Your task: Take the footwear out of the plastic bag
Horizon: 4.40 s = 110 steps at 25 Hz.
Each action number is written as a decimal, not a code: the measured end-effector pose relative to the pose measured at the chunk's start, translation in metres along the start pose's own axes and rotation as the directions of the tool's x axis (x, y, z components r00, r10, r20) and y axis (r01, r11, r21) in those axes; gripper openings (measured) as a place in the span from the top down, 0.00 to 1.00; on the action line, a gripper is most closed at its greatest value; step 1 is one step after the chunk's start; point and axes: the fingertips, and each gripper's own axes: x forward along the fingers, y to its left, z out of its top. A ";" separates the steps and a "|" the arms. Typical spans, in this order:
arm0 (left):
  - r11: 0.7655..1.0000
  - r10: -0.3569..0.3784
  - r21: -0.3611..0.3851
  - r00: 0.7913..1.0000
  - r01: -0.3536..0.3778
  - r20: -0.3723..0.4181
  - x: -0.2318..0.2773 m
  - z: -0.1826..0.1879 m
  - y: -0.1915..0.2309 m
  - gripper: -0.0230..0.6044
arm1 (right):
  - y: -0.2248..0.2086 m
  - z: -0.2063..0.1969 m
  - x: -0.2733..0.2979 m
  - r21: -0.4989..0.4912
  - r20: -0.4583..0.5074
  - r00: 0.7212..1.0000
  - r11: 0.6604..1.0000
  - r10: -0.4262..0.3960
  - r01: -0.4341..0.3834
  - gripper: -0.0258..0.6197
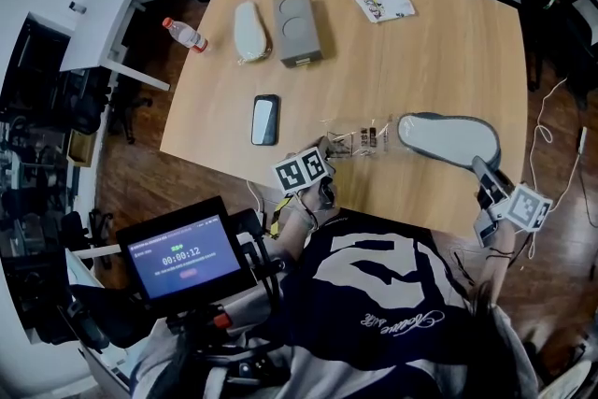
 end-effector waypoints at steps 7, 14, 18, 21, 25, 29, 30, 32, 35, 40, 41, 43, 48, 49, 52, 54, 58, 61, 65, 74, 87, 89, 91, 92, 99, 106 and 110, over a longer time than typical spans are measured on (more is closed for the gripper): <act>1.000 0.014 -0.006 1.000 -0.014 -0.005 -0.001 -0.005 0.004 0.96 | 0.023 0.029 -0.019 -0.045 0.105 0.994 0.999 0.030 -0.025 0.82; 0.999 0.050 0.007 0.998 -0.050 -0.032 0.006 -0.014 0.010 0.96 | 0.048 0.055 -0.020 -0.131 0.165 0.986 0.991 0.023 -0.001 0.82; 0.999 0.042 0.002 0.998 -0.042 -0.046 0.009 -0.019 0.006 0.96 | 0.067 0.058 -0.007 -0.126 0.173 0.981 0.990 0.090 -0.068 0.82; 1.000 0.027 0.014 0.998 -0.027 -0.056 0.015 -0.023 -0.002 0.96 | 0.075 0.045 0.012 -0.108 0.135 0.983 0.988 0.124 -0.110 0.82; 1.000 0.000 -0.001 0.998 0.000 -0.057 0.022 -0.023 -0.015 0.96 | 0.080 0.024 0.033 -0.099 0.074 0.989 0.988 0.130 -0.123 0.82; 0.998 -0.049 -0.035 0.997 0.047 -0.052 0.029 -0.027 -0.034 0.96 | 0.082 0.007 0.047 -0.057 0.045 0.986 0.986 0.161 -0.158 0.82; 0.997 -0.063 -0.045 0.997 0.060 -0.051 0.031 -0.029 -0.040 0.96 | 0.084 0.004 0.050 -0.039 0.048 0.983 0.983 0.179 -0.177 0.82; 0.994 -0.085 -0.069 0.995 0.082 -0.047 0.033 -0.033 -0.050 0.96 | 0.093 -0.003 0.058 0.019 0.070 0.972 0.974 0.225 -0.227 0.82; 0.983 -0.118 -0.146 0.992 0.112 -0.035 0.039 -0.040 -0.063 0.96 | 0.098 -0.013 0.070 0.079 0.088 0.957 0.955 0.278 -0.285 0.82; 0.970 -0.161 -0.192 0.987 0.152 -0.030 0.043 -0.045 -0.076 0.96 | 0.066 -0.043 0.080 0.186 0.061 0.978 0.960 0.201 -0.209 0.82; 0.970 -0.163 -0.186 0.986 0.154 -0.032 0.043 -0.046 -0.077 0.96 | 0.046 -0.052 0.077 0.221 0.041 0.993 0.968 0.110 -0.116 0.82; 0.971 -0.163 -0.183 0.986 0.154 -0.038 0.043 -0.047 -0.077 0.96 | 0.021 -0.064 0.076 0.265 0.018 1.000 0.964 0.001 -0.006 0.82; 0.984 -0.162 -0.096 0.982 0.153 -0.095 0.046 -0.043 -0.077 0.95 | 0.000 -0.076 0.090 0.282 -0.009 1.000 0.959 -0.028 0.029 0.82; 0.986 -0.159 -0.068 0.981 0.152 -0.107 0.046 -0.043 -0.076 0.95 | -0.006 -0.079 0.092 0.278 -0.014 0.999 0.960 -0.036 0.038 0.82; 0.993 -0.113 0.011 0.987 0.115 -0.116 0.043 -0.042 -0.068 0.82 | -0.026 -0.094 0.096 0.245 -0.048 0.996 0.966 -0.077 0.087 0.81; 0.996 -0.047 0.069 0.993 0.055 -0.111 0.042 -0.036 -0.055 0.67 | -0.038 -0.099 0.102 0.257 -0.052 0.996 0.963 -0.074 0.085 0.80; 0.990 0.045 0.137 0.996 -0.035 -0.074 0.033 -0.020 -0.029 0.61 | -0.053 -0.105 0.105 0.255 -0.075 0.990 0.958 -0.117 0.132 0.79; 0.993 0.034 0.112 0.998 -0.028 -0.047 0.028 -0.011 -0.022 0.61 | -0.059 -0.105 0.111 0.248 -0.080 0.989 0.958 -0.128 0.144 0.78; 0.990 0.057 0.129 0.998 -0.054 -0.024 0.019 -0.002 -0.011 0.61 | -0.061 -0.110 0.119 0.239 -0.083 0.990 0.962 -0.118 0.135 0.77; 0.993 -0.109 -0.055 0.991 0.105 -0.079 0.017 -0.016 0.002 0.61 | -0.063 -0.110 0.121 0.215 -0.106 0.987 0.966 -0.125 0.145 0.76; 0.932 0.017 0.360 0.984 0.048 -0.176 0.013 -0.029 -0.003 0.61 | -0.067 -0.073 0.074 -0.177 -0.082 0.891 0.886 -0.446 0.427 0.56; 0.912 0.052 0.410 0.989 0.008 -0.135 0.008 -0.021 -0.002 0.61 | -0.069 -0.069 0.066 -0.227 -0.069 0.865 0.852 -0.497 0.471 0.53; 0.875 0.095 0.479 0.995 -0.062 -0.044 0.006 -0.005 0.003 0.61 | -0.076 -0.068 0.063 -0.269 -0.054 0.841 0.819 -0.538 0.506 0.53; 0.848 0.104 0.522 0.995 -0.088 -0.003 0.003 0.002 0.006 0.61 | -0.077 -0.071 0.062 -0.275 -0.048 0.836 0.812 -0.547 0.516 0.53; 0.886 -0.036 0.462 0.999 0.041 -0.022 -0.042 0.001 -0.005 0.61 | 0.005 -0.088 0.044 -0.227 0.060 0.885 0.857 -0.462 0.463 0.54; 0.886 0.081 0.459 0.997 -0.066 -0.013 -0.020 0.006 0.015 0.61 | 0.055 -0.148 0.124 -0.199 -0.171 0.968 0.969 -0.183 0.148 0.56; 0.895 0.096 0.435 0.995 -0.096 0.022 -0.036 0.010 0.024 0.61 | 0.053 -0.185 0.138 -0.231 -0.254 0.939 0.957 -0.233 0.175 0.57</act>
